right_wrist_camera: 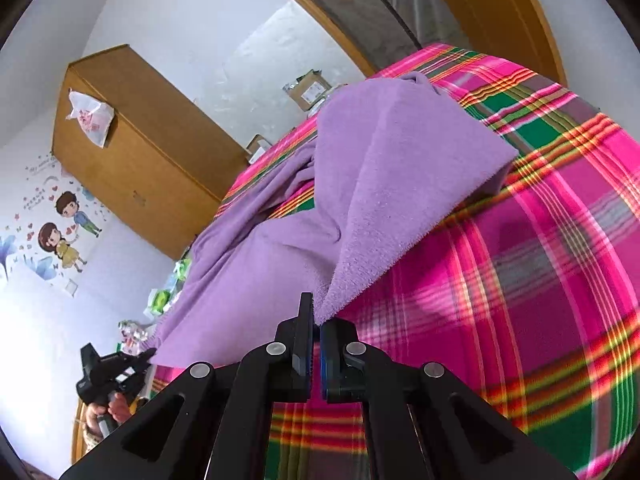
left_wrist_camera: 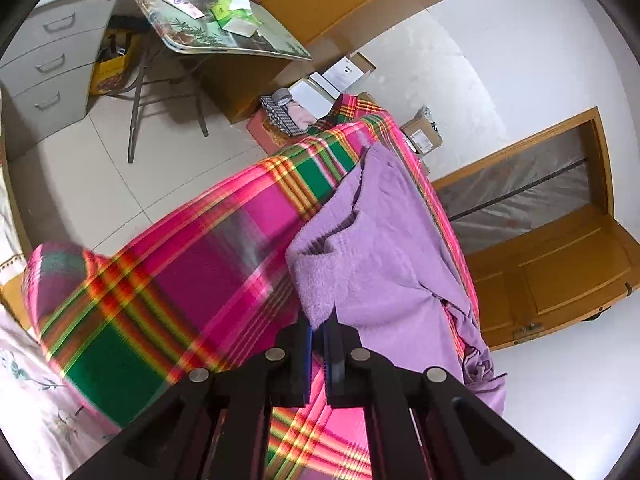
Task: Fold clothes
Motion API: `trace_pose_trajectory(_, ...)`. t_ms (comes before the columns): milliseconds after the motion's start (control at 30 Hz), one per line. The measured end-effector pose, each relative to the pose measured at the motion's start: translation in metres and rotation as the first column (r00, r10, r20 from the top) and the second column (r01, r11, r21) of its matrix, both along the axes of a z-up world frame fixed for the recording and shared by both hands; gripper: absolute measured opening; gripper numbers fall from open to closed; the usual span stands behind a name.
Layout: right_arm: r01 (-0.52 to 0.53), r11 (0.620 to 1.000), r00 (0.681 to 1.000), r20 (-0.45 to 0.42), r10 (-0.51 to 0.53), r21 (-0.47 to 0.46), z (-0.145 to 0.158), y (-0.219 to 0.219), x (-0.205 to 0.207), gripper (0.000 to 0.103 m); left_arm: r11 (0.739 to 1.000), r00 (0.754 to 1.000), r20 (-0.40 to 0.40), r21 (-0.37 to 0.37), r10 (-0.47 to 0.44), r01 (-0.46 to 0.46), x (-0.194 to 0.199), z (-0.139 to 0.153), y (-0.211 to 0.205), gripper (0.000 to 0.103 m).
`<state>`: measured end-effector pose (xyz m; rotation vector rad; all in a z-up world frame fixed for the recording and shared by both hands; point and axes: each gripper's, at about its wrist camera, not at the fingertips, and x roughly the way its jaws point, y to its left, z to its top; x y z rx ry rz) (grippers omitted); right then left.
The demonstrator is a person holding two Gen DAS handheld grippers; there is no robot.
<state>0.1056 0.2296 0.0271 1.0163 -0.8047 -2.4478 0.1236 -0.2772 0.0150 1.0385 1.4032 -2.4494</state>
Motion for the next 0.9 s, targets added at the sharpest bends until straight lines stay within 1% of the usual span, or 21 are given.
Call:
trace_pose_trajectory(133,-0.021,1.0,1.0,0.0,0.021,0.008,-0.002,-0.003,0.011,0.003,1.0,1.0,-0.002,-0.002,0.004,-0.004,0.01,-0.002,-0.002,0.004)
trace_pose_trajectory(367,-0.042,0.999,0.999,0.021,0.043,-0.014,-0.011,-0.004,0.026,0.003,1.0,1.0,-0.002,-0.022,0.016,-0.016,0.023,-0.001,-0.005,0.004)
trace_pose_trajectory(633,-0.046,0.997,0.996,0.08,0.041,0.054,-0.026,-0.01,0.019,0.003,0.999,0.999,0.036,0.004,0.032,-0.032,0.031,-0.02,-0.006,0.004)
trace_pose_trajectory(767,-0.066,0.995,0.995,0.079,0.06,0.078,-0.027,-0.012,0.018,0.003,1.0,0.999,0.045,-0.008,0.024,-0.023,0.029,-0.019,-0.005,0.005)
trace_pose_trajectory(900,-0.095,0.991,0.994,0.07,0.089,0.092,-0.024,-0.011,0.016,0.006,1.0,0.999,0.044,-0.025,0.014,-0.012,0.031,-0.011,-0.003,0.008)
